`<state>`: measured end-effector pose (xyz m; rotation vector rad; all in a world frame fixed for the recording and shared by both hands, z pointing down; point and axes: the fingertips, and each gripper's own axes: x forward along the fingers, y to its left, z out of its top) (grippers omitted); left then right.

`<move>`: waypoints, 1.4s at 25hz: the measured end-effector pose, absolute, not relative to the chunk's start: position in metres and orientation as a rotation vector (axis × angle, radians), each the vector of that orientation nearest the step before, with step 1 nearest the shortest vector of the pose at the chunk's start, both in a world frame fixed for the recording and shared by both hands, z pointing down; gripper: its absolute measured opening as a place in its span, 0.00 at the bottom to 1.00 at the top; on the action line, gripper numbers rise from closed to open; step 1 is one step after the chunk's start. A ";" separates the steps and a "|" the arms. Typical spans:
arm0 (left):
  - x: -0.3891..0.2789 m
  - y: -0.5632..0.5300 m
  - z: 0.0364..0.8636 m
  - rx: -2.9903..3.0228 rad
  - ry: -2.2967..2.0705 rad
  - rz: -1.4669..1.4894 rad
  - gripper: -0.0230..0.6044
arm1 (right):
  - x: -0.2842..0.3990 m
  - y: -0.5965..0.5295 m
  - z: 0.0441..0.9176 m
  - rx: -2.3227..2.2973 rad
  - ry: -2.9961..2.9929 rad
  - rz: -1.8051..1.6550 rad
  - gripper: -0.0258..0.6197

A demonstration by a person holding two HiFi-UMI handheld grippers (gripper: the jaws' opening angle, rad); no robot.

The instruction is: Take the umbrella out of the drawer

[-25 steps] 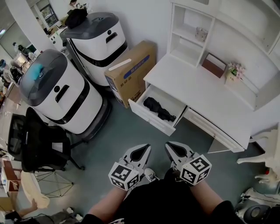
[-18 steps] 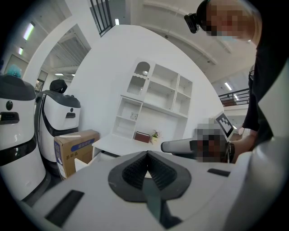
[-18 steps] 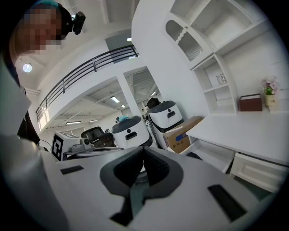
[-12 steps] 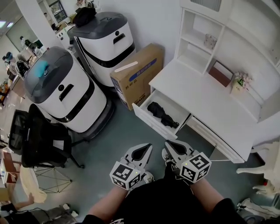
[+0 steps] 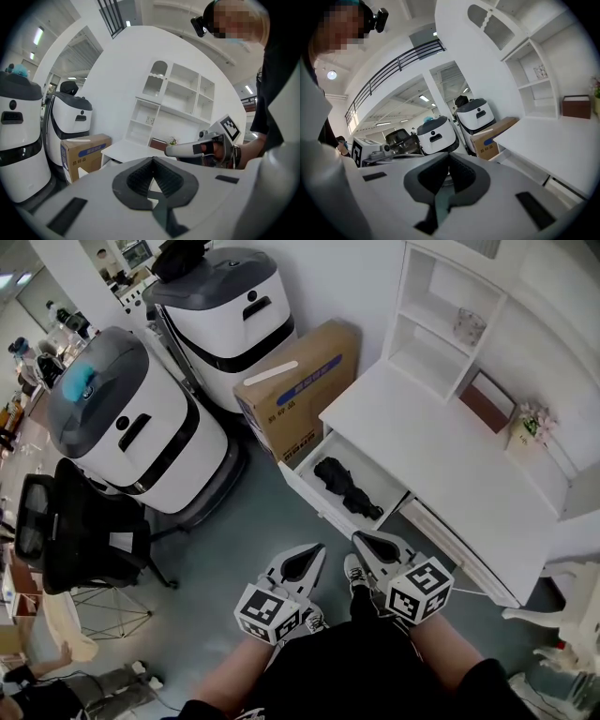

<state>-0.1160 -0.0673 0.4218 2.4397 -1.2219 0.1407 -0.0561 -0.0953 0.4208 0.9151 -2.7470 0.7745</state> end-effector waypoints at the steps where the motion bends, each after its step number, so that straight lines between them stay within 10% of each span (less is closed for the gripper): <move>1: -0.114 -0.071 0.424 2.434 -1.224 0.142 0.03 | -0.054 -0.100 0.424 0.912 -2.741 0.777 0.04; 35: -0.067 -0.161 0.525 2.369 -1.190 0.219 0.03 | -0.037 -0.231 0.581 0.750 -2.530 0.745 0.05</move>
